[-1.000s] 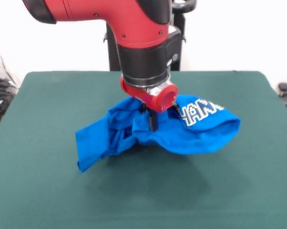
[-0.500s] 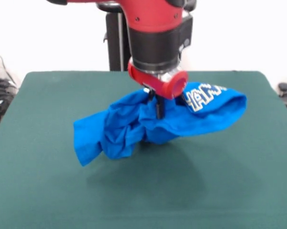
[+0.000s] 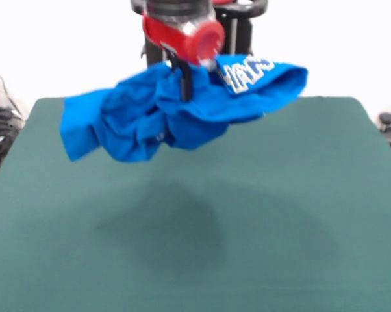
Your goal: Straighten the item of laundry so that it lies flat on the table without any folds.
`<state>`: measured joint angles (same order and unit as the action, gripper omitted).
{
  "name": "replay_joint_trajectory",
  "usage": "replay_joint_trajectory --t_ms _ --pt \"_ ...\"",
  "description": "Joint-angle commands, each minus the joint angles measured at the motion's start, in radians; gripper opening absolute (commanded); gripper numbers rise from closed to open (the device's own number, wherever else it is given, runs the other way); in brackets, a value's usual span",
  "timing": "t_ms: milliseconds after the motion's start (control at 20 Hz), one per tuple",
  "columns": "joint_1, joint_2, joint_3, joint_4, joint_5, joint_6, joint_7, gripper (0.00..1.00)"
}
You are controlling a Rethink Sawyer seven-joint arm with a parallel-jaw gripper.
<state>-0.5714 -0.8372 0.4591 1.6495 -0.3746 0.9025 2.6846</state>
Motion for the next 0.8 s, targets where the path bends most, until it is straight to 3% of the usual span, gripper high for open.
replay_joint_trajectory --t_ms 50,300,550,800 --pt "-0.063 -0.152 0.083 0.319 0.082 0.042 -0.249 0.00" --pt "-0.156 -0.167 0.159 0.459 0.135 0.015 -0.322 0.00" --pt "-0.209 -0.022 0.172 0.487 0.148 0.052 -0.289 0.00" --pt "-0.183 0.136 0.105 0.394 0.080 0.089 -0.221 0.00"
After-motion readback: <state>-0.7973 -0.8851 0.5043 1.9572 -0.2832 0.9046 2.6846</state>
